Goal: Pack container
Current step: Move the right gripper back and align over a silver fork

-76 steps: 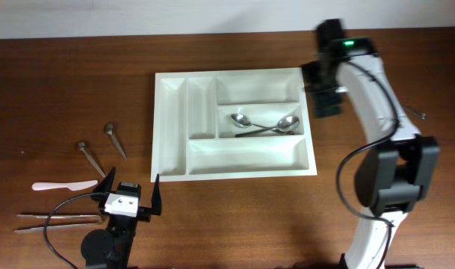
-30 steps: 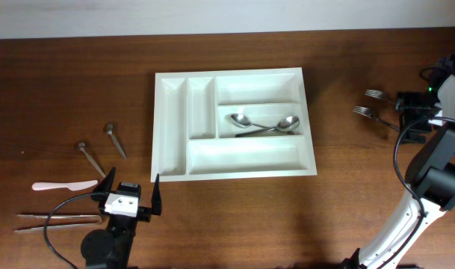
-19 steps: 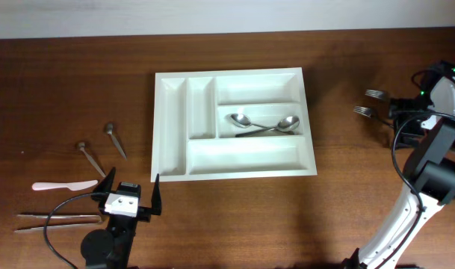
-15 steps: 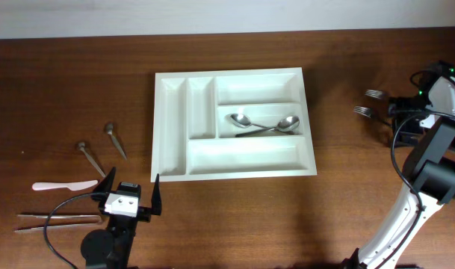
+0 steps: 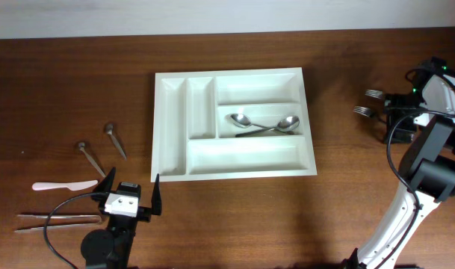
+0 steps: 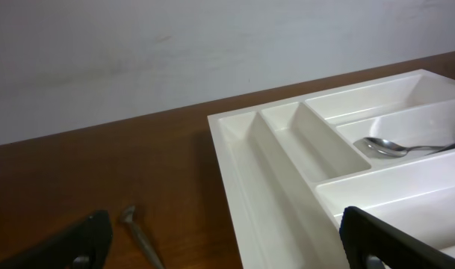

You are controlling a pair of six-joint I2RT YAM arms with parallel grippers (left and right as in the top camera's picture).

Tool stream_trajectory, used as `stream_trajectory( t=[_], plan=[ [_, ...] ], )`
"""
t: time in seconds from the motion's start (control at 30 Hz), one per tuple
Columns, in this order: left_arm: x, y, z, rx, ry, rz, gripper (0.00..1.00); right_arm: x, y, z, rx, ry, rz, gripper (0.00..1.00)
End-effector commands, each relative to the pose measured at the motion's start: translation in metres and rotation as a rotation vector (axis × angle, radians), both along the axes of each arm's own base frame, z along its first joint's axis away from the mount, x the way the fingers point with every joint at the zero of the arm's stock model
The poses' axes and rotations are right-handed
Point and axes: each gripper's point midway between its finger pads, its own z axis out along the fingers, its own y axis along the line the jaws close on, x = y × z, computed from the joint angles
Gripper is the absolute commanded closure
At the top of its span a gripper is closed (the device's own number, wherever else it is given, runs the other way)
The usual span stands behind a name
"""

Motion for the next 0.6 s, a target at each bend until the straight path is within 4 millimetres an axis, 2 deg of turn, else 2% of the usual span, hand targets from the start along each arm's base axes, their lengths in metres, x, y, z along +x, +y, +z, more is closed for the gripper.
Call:
stream_trajectory(
  t=[0.0,0.13,0.17,0.23,0.47,0.57],
  plan=[
    [0.0,0.002,-0.002,0.01,-0.003,0.009,0.01,0.002,0.007,-0.013,0.014,0.026,0.001,0.01],
    [0.0,0.002,-0.002,0.01,-0.003,0.009,0.01,0.001,0.009,-0.02,0.028,0.037,-0.002,0.01],
    [0.0,0.002,-0.002,0.01,-0.003,0.009,0.01,0.0,0.009,-0.021,0.029,0.038,-0.003,0.04],
    [0.0,0.002,-0.002,0.01,-0.003,0.009,0.01,0.0,0.009,-0.023,0.032,0.042,-0.007,0.1],
    [0.0,0.002,-0.002,0.01,-0.003,0.009,0.01,-0.001,0.01,-0.024,0.037,0.048,-0.022,0.43],
    [0.0,0.002,-0.002,0.01,-0.003,0.009,0.01,-0.001,0.01,-0.024,0.036,0.047,-0.022,0.51]
  ],
)
